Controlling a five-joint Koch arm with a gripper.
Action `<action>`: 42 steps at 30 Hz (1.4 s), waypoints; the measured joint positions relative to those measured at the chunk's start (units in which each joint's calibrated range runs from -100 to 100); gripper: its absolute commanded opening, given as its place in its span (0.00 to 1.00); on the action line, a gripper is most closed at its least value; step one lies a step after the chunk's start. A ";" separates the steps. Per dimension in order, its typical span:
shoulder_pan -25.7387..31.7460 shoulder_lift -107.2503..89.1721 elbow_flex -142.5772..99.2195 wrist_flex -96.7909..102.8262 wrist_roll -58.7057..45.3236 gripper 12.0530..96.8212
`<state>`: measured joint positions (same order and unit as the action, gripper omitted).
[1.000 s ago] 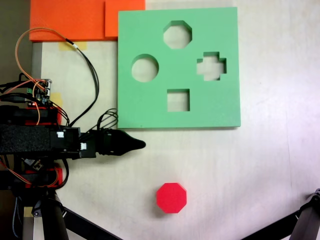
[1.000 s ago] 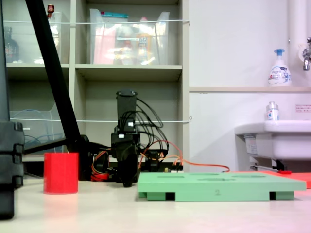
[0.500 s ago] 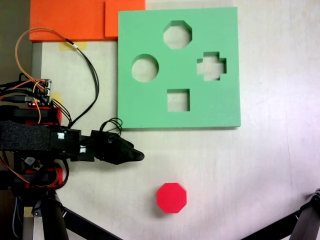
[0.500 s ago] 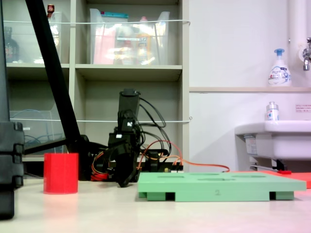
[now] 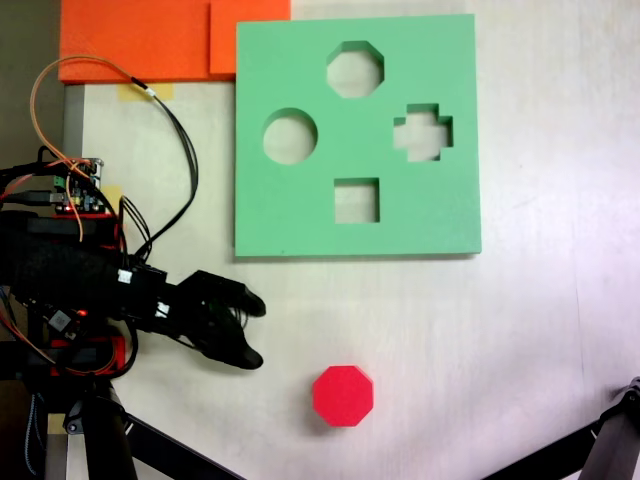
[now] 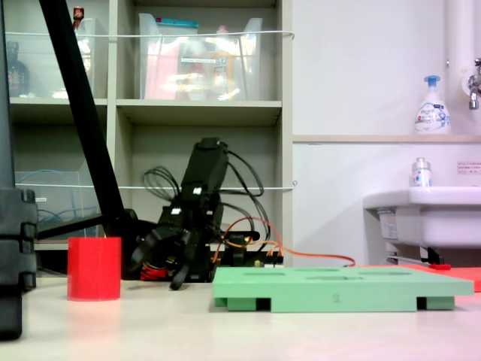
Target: Put the octagonal pillar block into the corresponding hole
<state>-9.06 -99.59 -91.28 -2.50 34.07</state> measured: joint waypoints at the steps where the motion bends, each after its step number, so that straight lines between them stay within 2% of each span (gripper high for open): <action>1: -0.68 0.14 6.37 -9.10 1.37 0.37; 6: -1.76 0.14 33.12 -51.40 7.23 0.34; 12: -1.76 0.55 51.64 -71.56 8.35 0.34; 15: -1.76 10.94 67.91 -82.72 8.35 0.34; 17: -1.90 22.02 78.69 -89.97 8.25 0.38; 18: -2.05 26.81 81.63 -92.32 8.21 0.47; 22: -2.30 42.68 88.19 -94.37 7.42 0.71; 24: -2.44 49.93 92.11 -94.37 7.33 0.77; 27: -2.59 58.14 94.56 -94.37 7.28 0.78; 30: -2.64 65.39 98.38 -94.37 7.08 0.89; 42: -2.69 92.20 112.69 -94.37 6.59 0.90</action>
<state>-11.75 -7.39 21.41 -96.87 40.66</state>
